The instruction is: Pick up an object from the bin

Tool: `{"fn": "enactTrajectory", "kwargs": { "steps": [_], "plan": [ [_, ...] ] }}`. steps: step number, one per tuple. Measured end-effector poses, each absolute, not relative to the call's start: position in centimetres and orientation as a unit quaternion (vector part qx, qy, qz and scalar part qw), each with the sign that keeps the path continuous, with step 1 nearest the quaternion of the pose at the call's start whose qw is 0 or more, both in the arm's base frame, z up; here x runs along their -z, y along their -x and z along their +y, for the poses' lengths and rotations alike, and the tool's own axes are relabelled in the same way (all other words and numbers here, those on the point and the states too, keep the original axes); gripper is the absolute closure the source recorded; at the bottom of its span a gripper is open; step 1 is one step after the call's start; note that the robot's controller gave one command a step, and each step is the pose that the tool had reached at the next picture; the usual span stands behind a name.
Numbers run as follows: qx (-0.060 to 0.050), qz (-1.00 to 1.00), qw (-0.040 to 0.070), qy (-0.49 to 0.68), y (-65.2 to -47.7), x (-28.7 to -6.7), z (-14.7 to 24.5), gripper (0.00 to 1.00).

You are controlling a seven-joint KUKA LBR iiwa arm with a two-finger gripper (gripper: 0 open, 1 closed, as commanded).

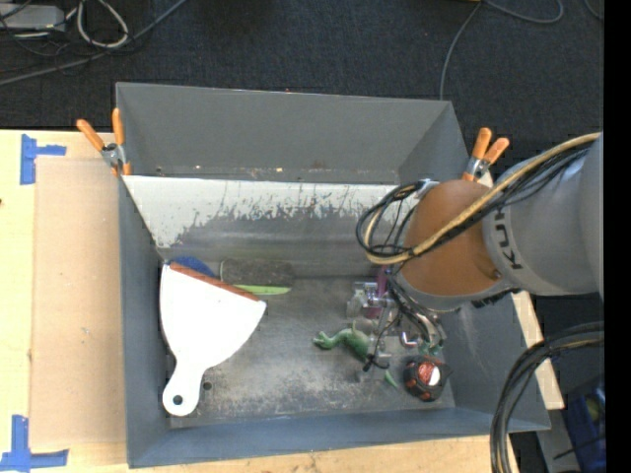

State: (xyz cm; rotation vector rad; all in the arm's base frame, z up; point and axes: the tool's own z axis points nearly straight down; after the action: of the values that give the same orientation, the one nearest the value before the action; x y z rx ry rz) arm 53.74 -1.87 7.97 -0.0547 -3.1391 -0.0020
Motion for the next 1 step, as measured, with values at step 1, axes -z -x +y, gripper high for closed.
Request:
{"fn": "enactTrajectory", "kwargs": {
  "steps": [1],
  "plan": [
    [0.0,-1.0,-0.001,-0.003,-53.87,-14.93,-0.43,0.0]
  ]
}}
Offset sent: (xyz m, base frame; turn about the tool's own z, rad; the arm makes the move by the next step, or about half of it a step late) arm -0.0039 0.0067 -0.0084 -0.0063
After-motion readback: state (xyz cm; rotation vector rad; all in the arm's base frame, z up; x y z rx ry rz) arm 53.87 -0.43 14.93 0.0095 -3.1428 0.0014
